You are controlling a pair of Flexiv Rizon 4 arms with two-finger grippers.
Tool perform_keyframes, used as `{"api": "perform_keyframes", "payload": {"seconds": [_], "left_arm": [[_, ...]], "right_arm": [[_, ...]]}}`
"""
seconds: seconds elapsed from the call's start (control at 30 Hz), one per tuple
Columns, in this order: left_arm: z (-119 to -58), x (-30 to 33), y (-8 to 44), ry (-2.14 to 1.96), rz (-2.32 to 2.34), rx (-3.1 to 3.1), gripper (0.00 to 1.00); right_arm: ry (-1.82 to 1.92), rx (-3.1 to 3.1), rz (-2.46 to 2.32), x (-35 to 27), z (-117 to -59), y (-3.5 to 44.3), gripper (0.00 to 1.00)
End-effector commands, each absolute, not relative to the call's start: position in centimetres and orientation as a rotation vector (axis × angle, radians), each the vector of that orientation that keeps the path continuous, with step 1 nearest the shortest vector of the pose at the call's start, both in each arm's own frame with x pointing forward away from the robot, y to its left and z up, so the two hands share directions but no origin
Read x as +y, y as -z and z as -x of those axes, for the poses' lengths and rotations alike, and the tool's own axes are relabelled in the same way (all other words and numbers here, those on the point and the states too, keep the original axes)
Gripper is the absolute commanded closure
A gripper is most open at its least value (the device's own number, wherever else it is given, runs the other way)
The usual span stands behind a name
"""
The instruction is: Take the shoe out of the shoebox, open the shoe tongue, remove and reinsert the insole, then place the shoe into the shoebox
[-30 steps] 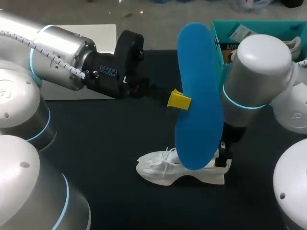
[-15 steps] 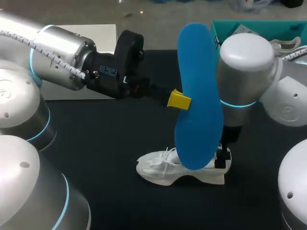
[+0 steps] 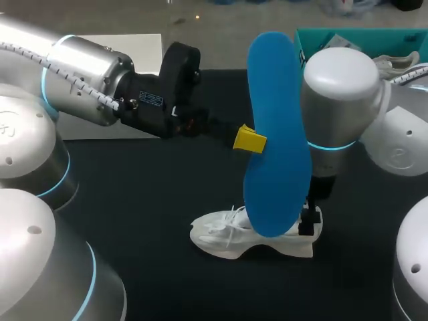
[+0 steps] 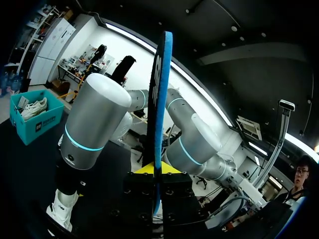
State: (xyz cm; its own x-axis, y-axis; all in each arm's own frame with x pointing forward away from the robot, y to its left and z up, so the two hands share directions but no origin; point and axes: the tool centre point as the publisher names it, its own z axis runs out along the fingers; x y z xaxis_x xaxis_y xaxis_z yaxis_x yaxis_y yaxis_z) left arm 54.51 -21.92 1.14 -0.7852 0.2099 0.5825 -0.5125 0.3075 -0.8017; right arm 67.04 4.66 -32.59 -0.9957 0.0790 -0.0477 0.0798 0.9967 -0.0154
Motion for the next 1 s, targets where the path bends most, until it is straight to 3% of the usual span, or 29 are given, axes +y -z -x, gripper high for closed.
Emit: {"api": "perform_keyframes", "payload": {"seconds": [0.03, 1.0], "left_arm": [[-54.6, -22.1, -1.2, -1.525, -0.266, -1.971, 1.00], [-54.6, -22.1, -1.2, -1.525, -0.266, -1.971, 1.00]], "right_arm": [[0.026, 3.090, -0.123, 4.6, -67.0, 32.7, 0.00], [0.054, 3.066, -0.094, 5.3, -69.6, 33.3, 0.00]]}}
